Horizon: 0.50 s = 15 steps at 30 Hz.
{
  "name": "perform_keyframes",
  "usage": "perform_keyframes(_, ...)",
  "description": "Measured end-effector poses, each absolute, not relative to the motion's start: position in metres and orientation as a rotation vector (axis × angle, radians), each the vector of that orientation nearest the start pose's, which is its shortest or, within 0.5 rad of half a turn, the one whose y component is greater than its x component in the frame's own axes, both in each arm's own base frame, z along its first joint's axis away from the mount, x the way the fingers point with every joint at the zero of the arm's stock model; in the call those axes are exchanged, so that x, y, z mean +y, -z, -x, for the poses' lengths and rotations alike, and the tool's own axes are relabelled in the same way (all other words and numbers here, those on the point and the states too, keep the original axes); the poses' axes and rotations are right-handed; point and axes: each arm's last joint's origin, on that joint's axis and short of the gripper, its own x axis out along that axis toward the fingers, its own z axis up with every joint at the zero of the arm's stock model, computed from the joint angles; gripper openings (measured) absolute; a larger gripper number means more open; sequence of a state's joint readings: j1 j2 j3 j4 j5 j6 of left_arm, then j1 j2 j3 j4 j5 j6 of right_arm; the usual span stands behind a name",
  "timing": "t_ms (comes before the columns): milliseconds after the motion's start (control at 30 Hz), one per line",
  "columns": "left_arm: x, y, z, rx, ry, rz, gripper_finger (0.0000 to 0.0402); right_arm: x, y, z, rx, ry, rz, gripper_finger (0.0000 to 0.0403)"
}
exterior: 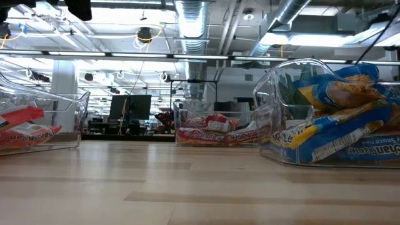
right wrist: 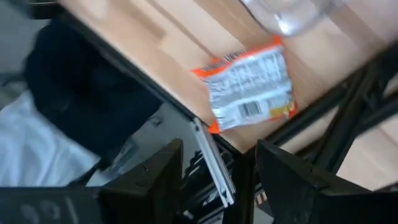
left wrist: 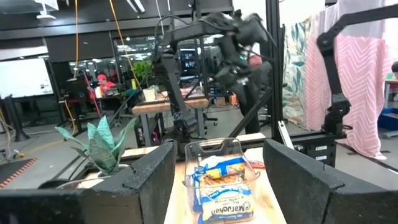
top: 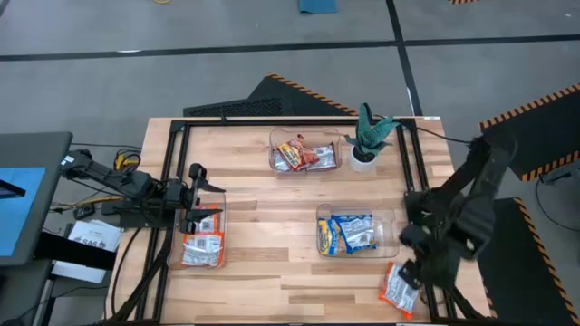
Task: Sort Maruchan noodles
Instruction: Put the orange bag into the bottom left transparent bin
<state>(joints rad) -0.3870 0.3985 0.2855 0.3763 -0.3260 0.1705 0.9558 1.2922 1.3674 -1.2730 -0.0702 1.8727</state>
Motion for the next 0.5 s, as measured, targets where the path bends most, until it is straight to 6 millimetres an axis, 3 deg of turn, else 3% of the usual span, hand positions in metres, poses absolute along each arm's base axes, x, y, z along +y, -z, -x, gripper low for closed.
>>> perform_keyframes(233,-0.036,-0.266,-0.113,-0.281,0.034,-0.085,0.0228,0.243,-0.295,-0.132,1.510,0.537,-0.882,0.0226)
perform_keyframes(500,-0.036,-0.267,-0.112,-0.292,0.027,-0.114,0.0228,0.276,-0.242,-0.151,1.564,0.632,-0.751,0.0226)
